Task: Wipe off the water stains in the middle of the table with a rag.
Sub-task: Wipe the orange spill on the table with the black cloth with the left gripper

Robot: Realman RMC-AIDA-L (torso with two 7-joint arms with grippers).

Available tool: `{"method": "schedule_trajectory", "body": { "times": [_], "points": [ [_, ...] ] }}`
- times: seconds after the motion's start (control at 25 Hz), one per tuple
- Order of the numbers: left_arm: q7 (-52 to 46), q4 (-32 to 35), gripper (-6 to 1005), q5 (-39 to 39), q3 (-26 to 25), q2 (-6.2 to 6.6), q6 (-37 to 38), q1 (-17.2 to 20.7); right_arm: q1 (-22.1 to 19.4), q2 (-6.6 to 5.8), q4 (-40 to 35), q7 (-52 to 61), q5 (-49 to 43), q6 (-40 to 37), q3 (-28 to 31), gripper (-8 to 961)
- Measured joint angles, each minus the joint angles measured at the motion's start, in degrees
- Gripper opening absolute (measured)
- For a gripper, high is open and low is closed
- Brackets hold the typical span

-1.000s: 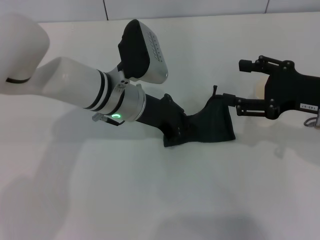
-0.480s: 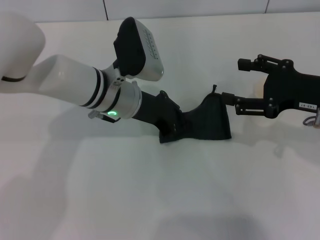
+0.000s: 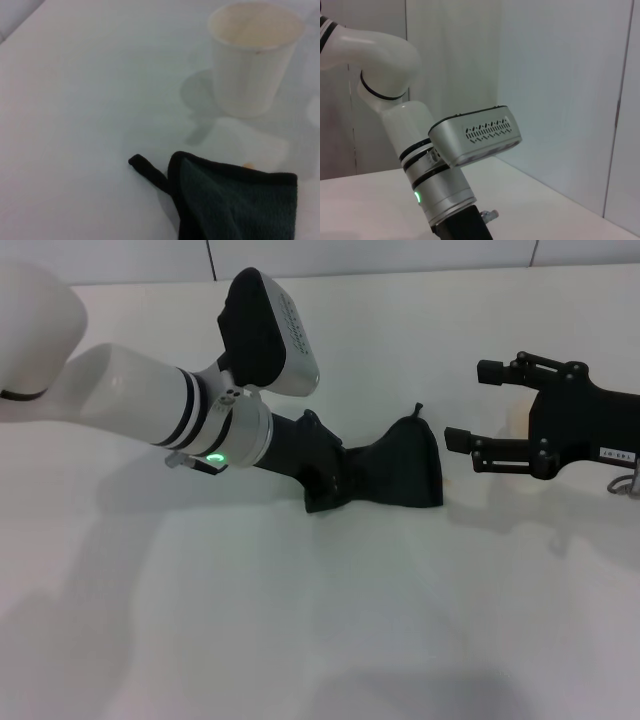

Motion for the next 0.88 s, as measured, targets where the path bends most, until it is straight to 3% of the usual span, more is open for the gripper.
{"method": "schedule_trajectory", "body": {
  "times": [0.48, 0.6, 0.88],
  "points": [
    [-0.86, 2.92, 101, 0.43, -0.2, 1.09, -2.72, 0.38, -0.09, 0.0, 0.0, 0.0, 0.0, -0.01, 0.0, 857],
    [-0.35, 3.0, 101, 1.3, 0.14, 0.16, -2.46, -0.09, -0.09, 0.0, 0.0, 0.0, 0.0, -0.01, 0.0, 857],
    [-0.41, 3.07, 101, 1.55, 1.8, -0.51, -1.68, 0.29, -0.16, 0.0, 0.09, 0.0, 0.0, -0.01, 0.0, 857]
  ]
}}
